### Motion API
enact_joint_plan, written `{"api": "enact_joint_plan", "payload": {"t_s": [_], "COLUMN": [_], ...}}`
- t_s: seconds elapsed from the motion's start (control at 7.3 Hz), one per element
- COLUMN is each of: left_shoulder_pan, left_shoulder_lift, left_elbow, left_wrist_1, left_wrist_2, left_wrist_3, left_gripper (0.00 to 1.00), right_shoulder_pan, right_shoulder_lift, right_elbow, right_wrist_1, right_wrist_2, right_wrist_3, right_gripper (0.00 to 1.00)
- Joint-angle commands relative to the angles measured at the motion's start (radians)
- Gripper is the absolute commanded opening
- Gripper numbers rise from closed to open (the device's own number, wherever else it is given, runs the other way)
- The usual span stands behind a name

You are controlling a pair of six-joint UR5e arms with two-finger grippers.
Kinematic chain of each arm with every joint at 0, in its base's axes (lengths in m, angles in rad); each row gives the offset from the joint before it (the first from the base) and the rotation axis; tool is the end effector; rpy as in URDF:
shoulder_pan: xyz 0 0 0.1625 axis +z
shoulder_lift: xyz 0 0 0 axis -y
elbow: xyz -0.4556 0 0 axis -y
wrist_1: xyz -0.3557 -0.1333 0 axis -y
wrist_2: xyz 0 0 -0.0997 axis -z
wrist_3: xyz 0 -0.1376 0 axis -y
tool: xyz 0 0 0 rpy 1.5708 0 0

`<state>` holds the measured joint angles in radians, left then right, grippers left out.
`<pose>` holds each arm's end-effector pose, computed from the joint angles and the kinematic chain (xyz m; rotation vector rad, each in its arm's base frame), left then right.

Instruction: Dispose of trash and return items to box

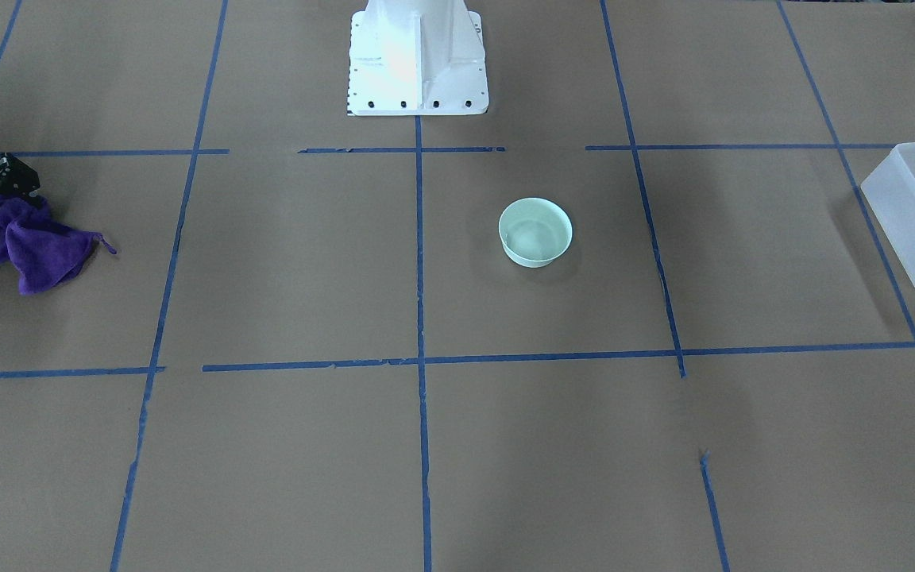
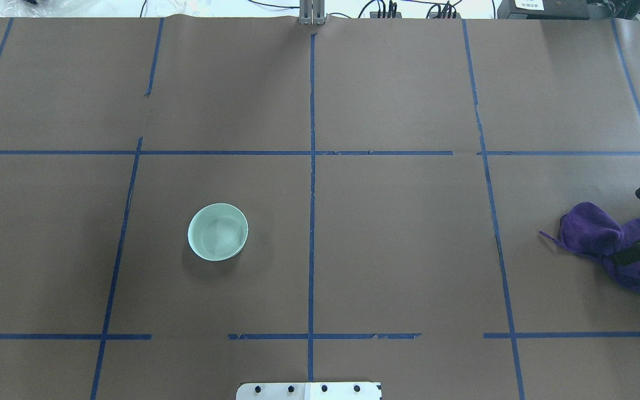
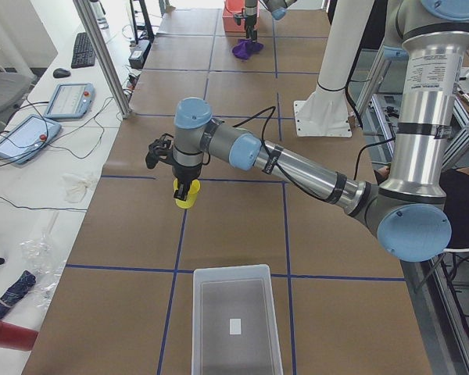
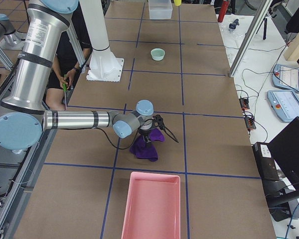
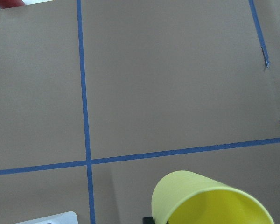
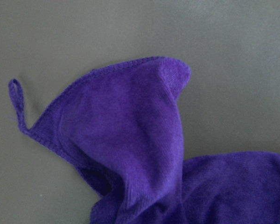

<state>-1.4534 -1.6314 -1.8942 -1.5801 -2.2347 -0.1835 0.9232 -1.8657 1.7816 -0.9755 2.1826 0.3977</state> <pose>0.0093 -0.4933 0.5459 0.2761 0.7042 0.0676 -0.1764 -0.3231 0.6778 0.1311 -0.7699 -0.3935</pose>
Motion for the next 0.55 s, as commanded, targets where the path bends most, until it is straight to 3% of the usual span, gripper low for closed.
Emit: {"api": "enact_joint_plan", "payload": {"t_s": [0.0,0.27,0.41], "left_shoulder_pan": [-0.048,-0.064,-0.068], "left_shoulder_lift": [0.001,0.008,0.01], "left_elbow": [0.049,0.07,0.082], "left_wrist_1": [0.0,-0.001,-0.003], "left_wrist_2": [0.001,0.001,0.003], "left_wrist_3": [0.114,0.171,0.174], "left_gripper": [0.0,0.0,0.0], "right_shoulder_pan": [-0.017,-0.017,-0.015], "right_shoulder_lift": [0.034,0.075,0.074], "right_elbow": [-0.028,-0.071,-0.073], "right_wrist_1": [0.0,0.0,0.0], "right_wrist_2": [-0.001,0.0,0.005], "right_wrist_3": [-0.003,-0.003,0.006], "right_gripper": [1.0,1.0,0.5]}}
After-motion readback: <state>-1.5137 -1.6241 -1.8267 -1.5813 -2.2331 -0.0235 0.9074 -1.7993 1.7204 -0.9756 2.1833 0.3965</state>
